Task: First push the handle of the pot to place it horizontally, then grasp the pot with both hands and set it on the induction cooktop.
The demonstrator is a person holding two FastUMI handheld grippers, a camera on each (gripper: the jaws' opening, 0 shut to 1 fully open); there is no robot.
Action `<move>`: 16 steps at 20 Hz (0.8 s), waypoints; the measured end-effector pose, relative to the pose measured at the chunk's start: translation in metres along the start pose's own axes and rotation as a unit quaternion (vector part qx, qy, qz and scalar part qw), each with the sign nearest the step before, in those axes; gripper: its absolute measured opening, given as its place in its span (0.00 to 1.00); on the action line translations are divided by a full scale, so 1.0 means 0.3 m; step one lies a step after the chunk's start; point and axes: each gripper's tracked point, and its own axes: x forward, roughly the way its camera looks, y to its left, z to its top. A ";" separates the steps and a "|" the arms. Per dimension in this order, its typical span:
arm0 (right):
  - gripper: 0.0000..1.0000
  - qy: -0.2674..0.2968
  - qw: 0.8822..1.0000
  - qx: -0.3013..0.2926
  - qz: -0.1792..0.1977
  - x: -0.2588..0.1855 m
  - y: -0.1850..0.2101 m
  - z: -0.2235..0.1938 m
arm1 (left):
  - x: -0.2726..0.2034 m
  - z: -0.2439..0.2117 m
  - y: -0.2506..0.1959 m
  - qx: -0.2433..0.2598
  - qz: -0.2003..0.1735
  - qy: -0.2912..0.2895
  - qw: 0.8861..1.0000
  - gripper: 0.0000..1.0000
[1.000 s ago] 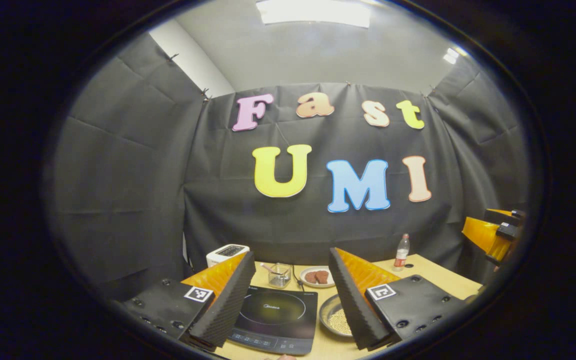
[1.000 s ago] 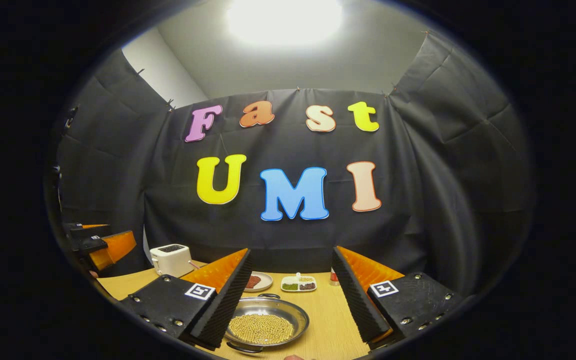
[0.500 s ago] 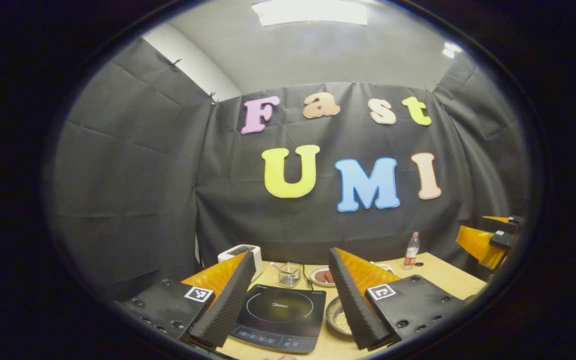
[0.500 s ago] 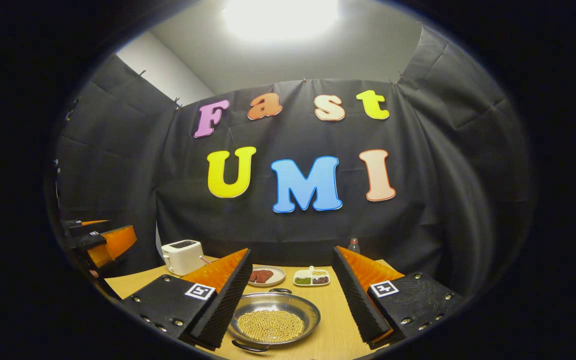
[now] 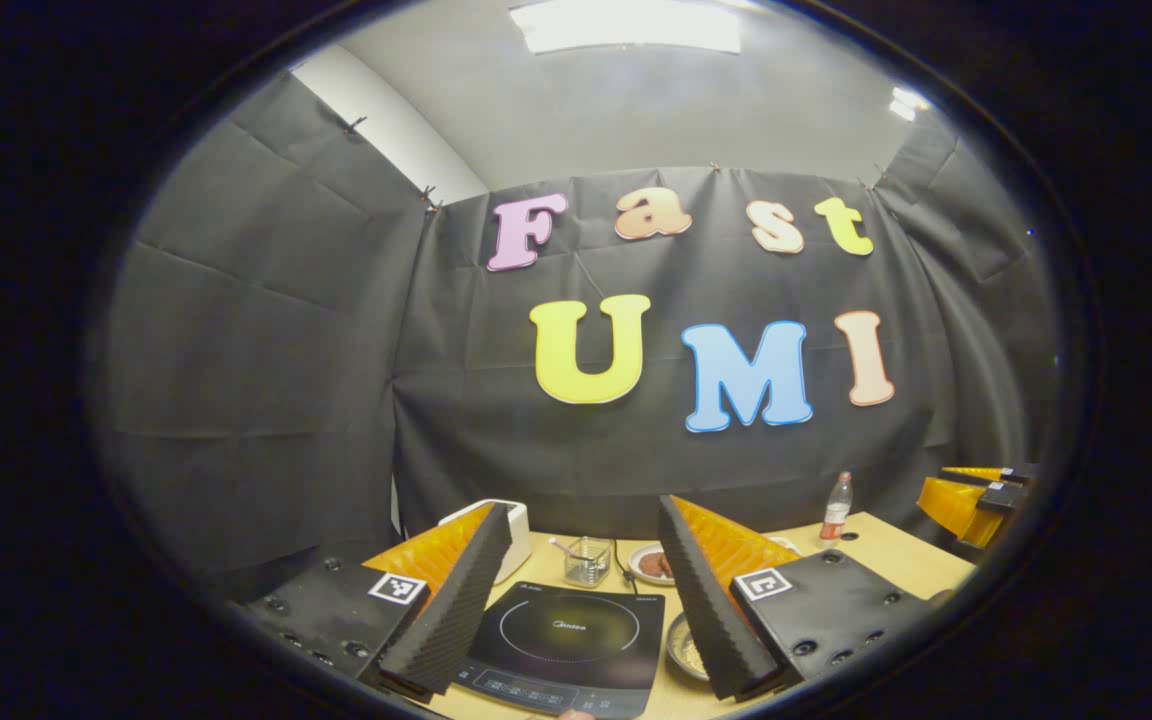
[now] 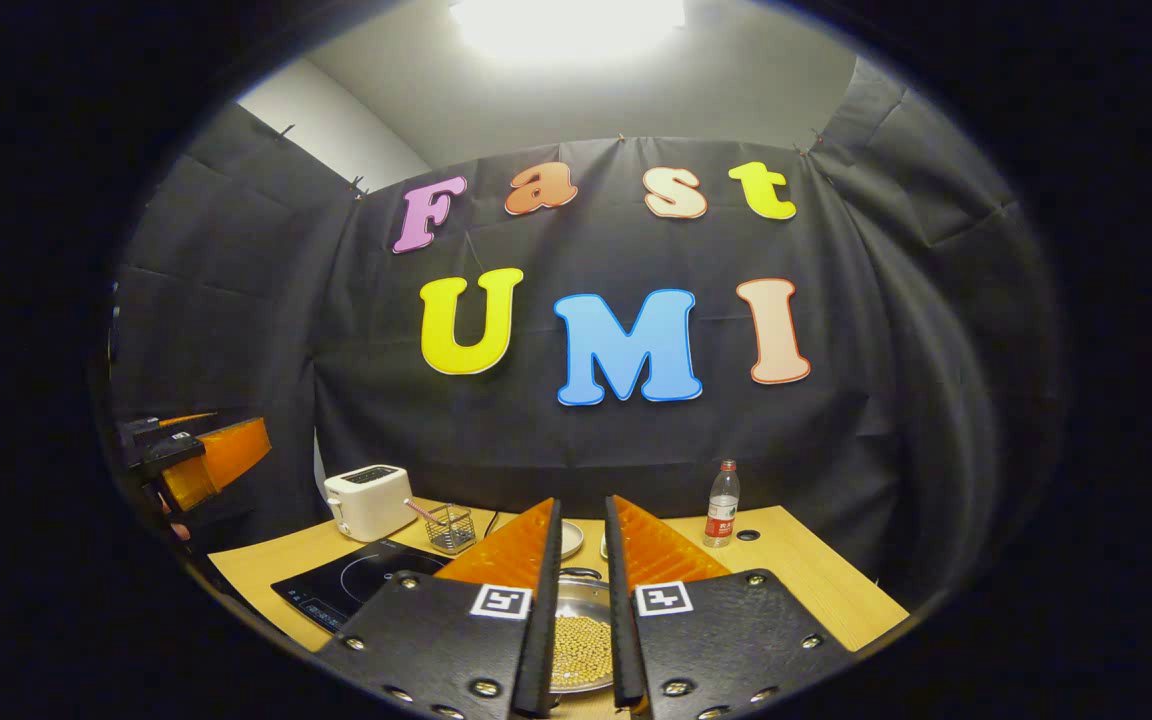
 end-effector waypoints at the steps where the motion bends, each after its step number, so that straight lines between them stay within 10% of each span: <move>1: 0.23 0.009 1.000 -0.003 0.006 0.008 0.019 -0.016 | 0.007 0.002 0.008 0.000 0.000 0.000 1.000 0.99; 7: 0.01 0.019 0.999 -0.007 0.026 0.058 0.090 -0.050 | 0.036 0.000 0.064 0.002 0.007 -0.004 1.000 0.99; 16: 0.01 0.092 0.990 0.005 0.110 0.085 0.272 -0.203 | 0.070 0.001 0.169 0.007 0.025 -0.007 1.000 0.99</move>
